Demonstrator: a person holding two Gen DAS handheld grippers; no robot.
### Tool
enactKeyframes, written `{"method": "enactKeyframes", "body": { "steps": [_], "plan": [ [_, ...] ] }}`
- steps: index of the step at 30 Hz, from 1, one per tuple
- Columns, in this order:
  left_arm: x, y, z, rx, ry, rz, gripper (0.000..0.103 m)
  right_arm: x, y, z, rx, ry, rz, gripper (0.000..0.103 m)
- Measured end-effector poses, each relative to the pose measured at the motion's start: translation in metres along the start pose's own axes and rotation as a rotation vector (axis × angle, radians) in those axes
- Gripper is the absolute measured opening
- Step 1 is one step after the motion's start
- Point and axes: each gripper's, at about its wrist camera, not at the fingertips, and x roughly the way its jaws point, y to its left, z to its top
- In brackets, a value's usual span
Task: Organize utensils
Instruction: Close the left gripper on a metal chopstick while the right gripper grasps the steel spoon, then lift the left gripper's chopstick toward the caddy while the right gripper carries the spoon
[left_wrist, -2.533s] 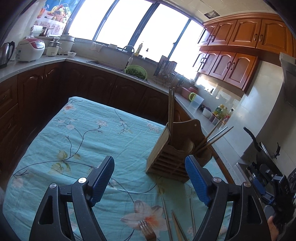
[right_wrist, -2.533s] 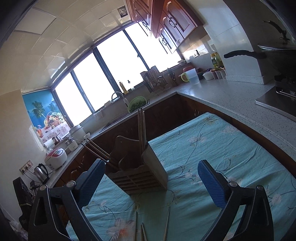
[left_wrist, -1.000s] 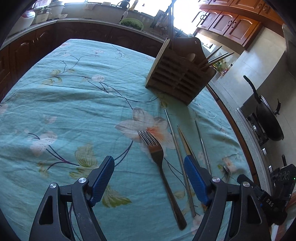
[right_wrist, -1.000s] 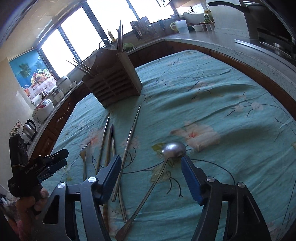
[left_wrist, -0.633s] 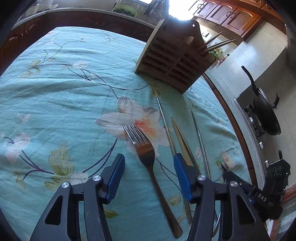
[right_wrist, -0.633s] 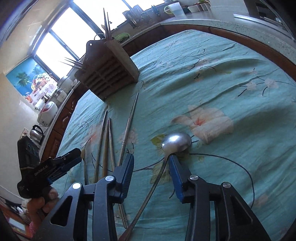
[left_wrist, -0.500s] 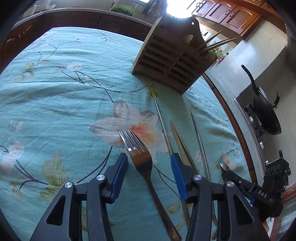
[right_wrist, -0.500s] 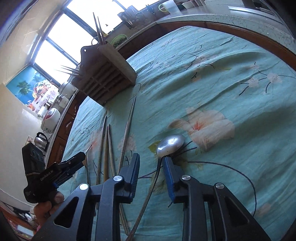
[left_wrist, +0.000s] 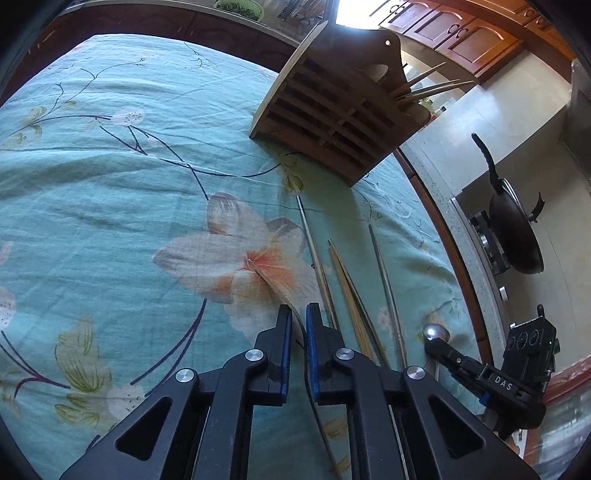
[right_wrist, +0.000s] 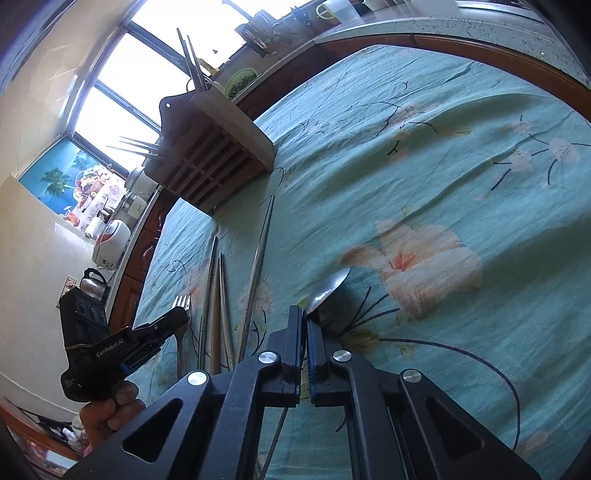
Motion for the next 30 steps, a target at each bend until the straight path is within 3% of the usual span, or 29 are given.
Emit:
{"method": "enactKeyframes", "body": {
  "steps": [20, 30],
  "plan": [
    [-0.114, -0.014, -0.007, 0.051, -0.252, -0.071, 0.001, -0.057, 0.083, 0.024, -0.248, -0.219, -0.017, 0.002],
    [-0.141, -0.011, -0.015, 0.044, -0.308, -0.071, 0.001, -0.072, 0.098, 0.031, -0.304, -0.282, -0.021, 0.002]
  ]
}}
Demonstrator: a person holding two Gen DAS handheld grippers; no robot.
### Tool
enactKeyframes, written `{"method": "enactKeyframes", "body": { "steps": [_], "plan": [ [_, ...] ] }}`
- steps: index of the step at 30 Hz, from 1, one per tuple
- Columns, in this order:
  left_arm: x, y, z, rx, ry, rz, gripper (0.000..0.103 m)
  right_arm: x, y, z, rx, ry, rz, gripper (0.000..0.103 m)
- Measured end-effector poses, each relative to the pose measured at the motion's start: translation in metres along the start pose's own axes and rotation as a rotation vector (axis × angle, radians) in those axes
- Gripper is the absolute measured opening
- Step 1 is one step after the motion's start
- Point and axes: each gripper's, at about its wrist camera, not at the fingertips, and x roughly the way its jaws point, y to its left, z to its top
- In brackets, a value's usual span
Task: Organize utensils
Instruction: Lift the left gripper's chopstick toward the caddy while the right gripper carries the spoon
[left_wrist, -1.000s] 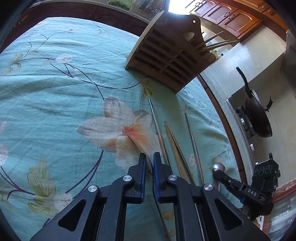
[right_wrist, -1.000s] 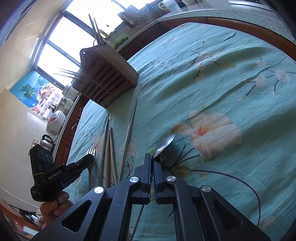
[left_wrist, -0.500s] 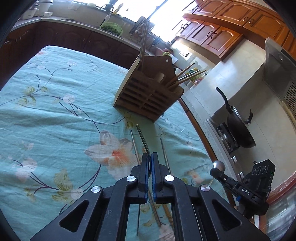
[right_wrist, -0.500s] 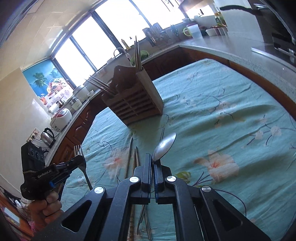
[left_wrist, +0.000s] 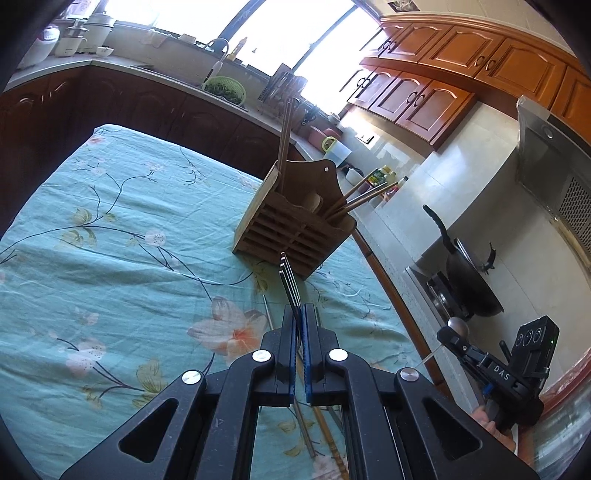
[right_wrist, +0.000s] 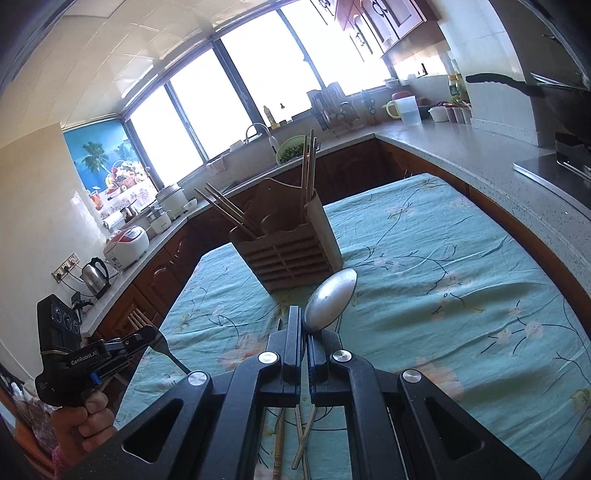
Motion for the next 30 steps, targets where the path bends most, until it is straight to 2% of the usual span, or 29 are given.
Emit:
{"method": "enactKeyframes", "body": {
  "steps": [15, 22, 30],
  "plan": [
    [0.003, -0.003, 0.021, 0.009, -0.035, -0.008, 0.001, 0.016, -0.001, 0.014, -0.015, -0.007, 0.005, 0.002],
    [0.011, -0.010, 0.048, 0.019, -0.085, -0.028, 0.001, 0.023, 0.002, 0.039, -0.030, -0.056, 0.007, 0.002],
    [0.023, -0.024, 0.093, 0.060, -0.167, -0.077, 0.001, 0.033, 0.012, 0.084, -0.072, -0.144, 0.005, 0.002]
  ]
}}
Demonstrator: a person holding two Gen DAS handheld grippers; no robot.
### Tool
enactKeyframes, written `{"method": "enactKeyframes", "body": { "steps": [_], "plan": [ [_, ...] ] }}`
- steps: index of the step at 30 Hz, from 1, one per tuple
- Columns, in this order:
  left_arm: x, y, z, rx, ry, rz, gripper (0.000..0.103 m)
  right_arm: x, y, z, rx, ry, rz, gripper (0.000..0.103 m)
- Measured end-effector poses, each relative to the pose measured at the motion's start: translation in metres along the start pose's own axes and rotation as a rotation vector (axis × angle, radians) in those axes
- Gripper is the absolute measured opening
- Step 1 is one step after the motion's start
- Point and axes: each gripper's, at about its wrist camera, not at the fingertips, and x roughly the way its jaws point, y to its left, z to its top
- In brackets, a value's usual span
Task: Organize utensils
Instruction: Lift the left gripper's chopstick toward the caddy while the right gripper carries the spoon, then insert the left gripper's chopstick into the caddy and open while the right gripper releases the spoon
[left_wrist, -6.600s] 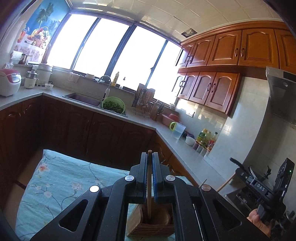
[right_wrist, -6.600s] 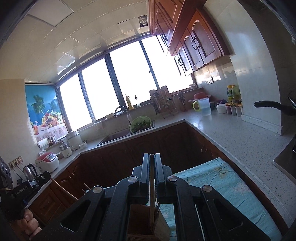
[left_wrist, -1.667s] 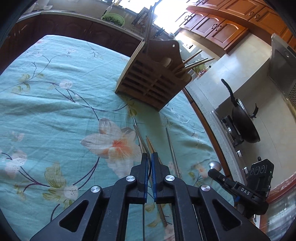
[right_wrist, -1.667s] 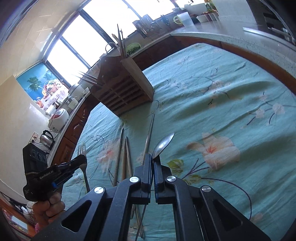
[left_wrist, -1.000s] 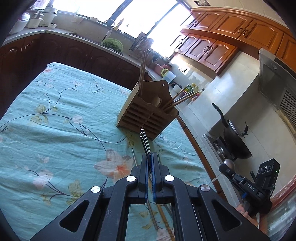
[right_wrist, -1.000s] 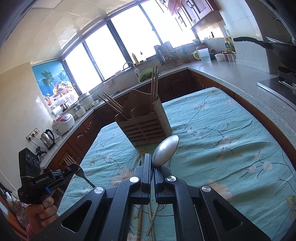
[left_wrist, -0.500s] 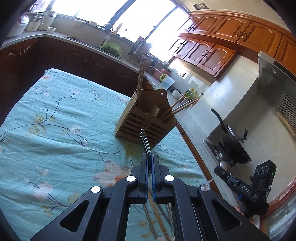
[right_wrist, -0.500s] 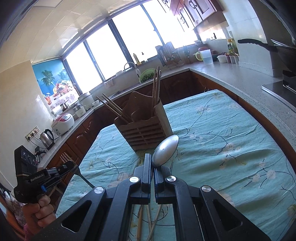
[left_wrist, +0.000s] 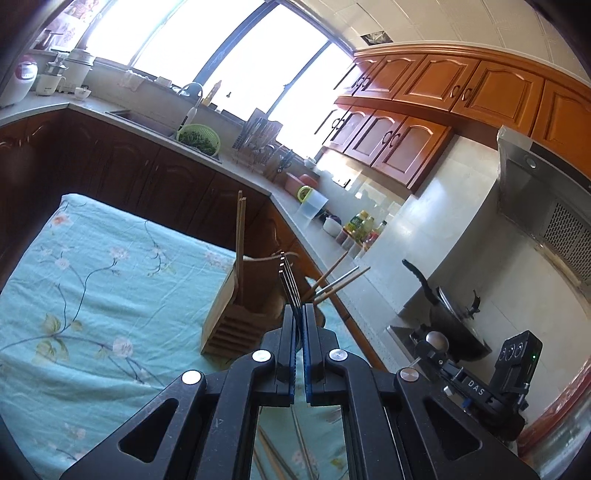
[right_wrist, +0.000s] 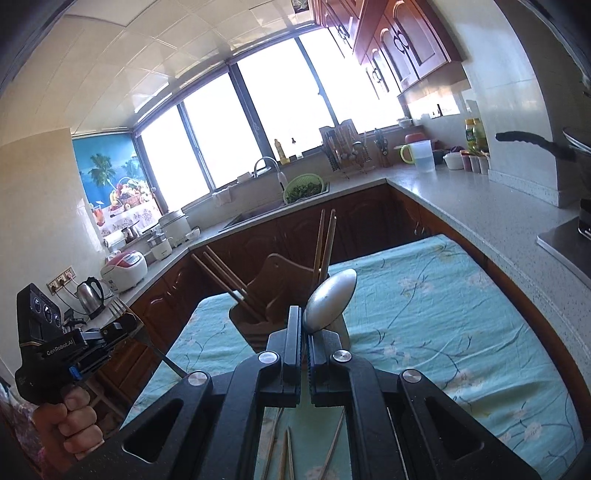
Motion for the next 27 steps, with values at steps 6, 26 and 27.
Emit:
{"method": "enactKeyframes", "body": {
  "steps": [6, 26, 27],
  "plan": [
    [0.026, 0.000, 0.035, 0.031, -0.084, -0.021, 0.001, 0.017, 0.005, 0.038, -0.016, -0.095, -0.009, 0.002],
    [0.173, 0.042, 0.016, 0.016, -0.070, 0.067, 0.001, 0.113, 0.004, 0.029, -0.133, -0.083, -0.106, 0.002],
    [0.178, 0.042, 0.015, 0.022, -0.062, 0.078, 0.001, 0.116, 0.002, 0.027, -0.132, -0.075, -0.102, 0.002]
  ]
}}
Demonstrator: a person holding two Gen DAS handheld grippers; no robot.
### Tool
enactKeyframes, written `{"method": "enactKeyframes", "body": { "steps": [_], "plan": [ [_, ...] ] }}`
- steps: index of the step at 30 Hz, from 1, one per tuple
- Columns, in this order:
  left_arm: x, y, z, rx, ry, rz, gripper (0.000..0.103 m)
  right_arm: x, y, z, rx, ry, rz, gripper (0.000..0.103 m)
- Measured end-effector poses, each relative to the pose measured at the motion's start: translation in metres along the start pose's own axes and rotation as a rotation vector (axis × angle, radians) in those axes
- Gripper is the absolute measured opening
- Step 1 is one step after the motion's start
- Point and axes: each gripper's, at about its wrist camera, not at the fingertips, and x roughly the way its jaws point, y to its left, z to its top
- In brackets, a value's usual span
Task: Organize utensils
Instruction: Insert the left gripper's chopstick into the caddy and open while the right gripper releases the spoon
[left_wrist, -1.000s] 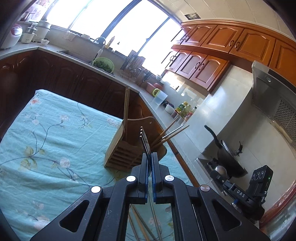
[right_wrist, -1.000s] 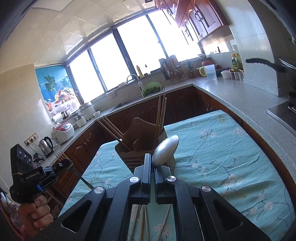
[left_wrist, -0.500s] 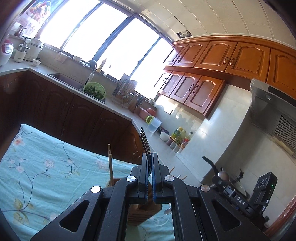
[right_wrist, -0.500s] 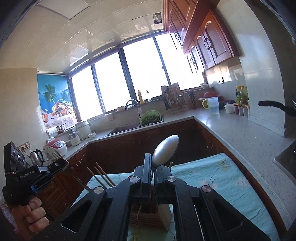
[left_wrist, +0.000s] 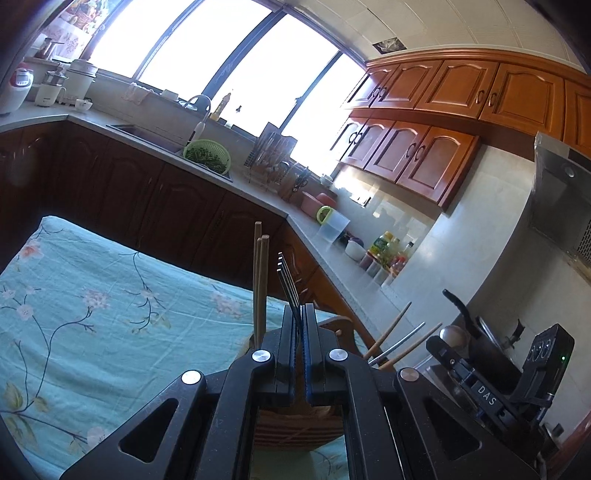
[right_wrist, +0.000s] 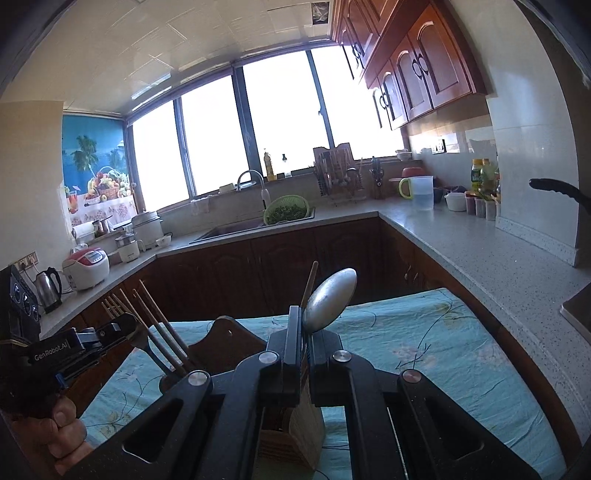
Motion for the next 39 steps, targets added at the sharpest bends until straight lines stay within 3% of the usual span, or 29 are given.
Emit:
{"method": "enactKeyframes", "body": {
  "steps": [9, 13, 26, 33, 36, 39],
  "plan": [
    [0.029, 0.003, -0.005, 0.000, 0.093, 0.027, 0.001, 0.025, -0.001, -0.020, -0.007, 0.120, 0.051, 0.002],
    [0.029, 0.004, 0.004, 0.002, 0.094, 0.020, 0.002, 0.031, -0.001, -0.027, 0.002, 0.159, 0.072, 0.002],
    [0.022, 0.011, 0.011, 0.003, 0.106, 0.024, 0.002, 0.036, -0.003, -0.028, 0.030, 0.186, 0.074, 0.003],
    [0.012, 0.014, 0.008, -0.006, 0.108, 0.038, 0.007, 0.028, -0.008, -0.022, 0.058, 0.169, 0.068, 0.010],
    [0.004, 0.013, 0.010, -0.009, 0.094, 0.042, 0.018, 0.023, -0.011, -0.018, 0.068, 0.153, 0.054, 0.019],
    [-0.004, 0.011, 0.010, -0.004, 0.081, 0.051, 0.022, 0.017, -0.017, -0.016, 0.089, 0.139, 0.042, 0.027]
  ]
}}
